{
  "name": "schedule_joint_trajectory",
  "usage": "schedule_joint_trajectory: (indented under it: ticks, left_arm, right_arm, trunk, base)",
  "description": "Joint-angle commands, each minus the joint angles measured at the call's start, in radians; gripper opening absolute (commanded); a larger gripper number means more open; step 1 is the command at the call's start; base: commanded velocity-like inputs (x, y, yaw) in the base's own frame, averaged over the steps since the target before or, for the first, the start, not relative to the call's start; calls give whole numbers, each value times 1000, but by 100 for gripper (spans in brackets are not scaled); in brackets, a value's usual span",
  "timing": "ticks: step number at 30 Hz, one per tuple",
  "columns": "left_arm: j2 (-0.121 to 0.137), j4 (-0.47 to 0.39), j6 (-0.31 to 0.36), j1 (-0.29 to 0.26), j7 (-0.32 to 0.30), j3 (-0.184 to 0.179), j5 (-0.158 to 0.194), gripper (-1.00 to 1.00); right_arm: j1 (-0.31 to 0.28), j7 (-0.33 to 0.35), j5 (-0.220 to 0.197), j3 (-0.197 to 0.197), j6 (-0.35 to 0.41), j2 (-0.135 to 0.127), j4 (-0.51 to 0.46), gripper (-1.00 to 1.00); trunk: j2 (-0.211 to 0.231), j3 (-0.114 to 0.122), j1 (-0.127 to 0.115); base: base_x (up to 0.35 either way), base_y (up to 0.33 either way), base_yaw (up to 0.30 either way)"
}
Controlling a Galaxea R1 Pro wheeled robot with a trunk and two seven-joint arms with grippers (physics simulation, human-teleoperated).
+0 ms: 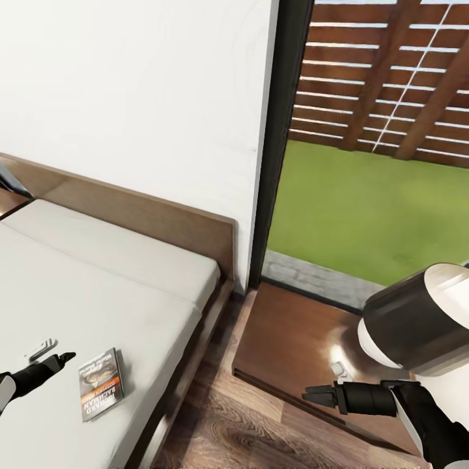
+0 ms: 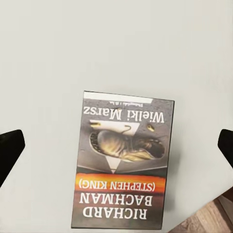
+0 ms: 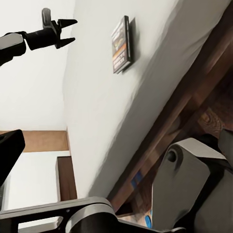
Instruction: In the bedroom, move the book from the bed onto either nightstand, and place the two sandals side by side next to the bed.
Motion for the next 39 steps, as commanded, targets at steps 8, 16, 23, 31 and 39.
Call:
schedule_joint_trajectory:
  ticks: [8, 16, 23, 31, 39]
  left_arm:
    - [-11, -1, 8, -1, -5, 8, -3, 100]
    - [-12, -1, 8, -1, -5, 8, -3, 100]
    - [-14, -1, 8, -1, -5, 8, -3, 100]
    - [-14, -1, 8, -1, -5, 7, -3, 100]
    - [-20, -1, 8, -1, -5, 7, -3, 100]
  right_arm:
    - [0, 3, -1, 0, 10, 0, 0, 100]
    - [0, 3, -1, 0, 10, 0, 0, 100]
    - [0, 3, -1, 0, 11, 0, 0, 100]
    - [0, 4, -1, 0, 11, 0, 0, 100]
    - [0, 5, -1, 0, 11, 0, 0, 100]
  trunk:
    - [-1, -14, 0]
    - [-1, -27, 0]
    - [-1, -38, 0]
    - [-1, -51, 0]
    - [-29, -66, 16]
  base:
    - [0, 0, 0]
    - [0, 0, 0]
    - [0, 0, 0]
    - [0, 0, 0]
    - [0, 0, 0]
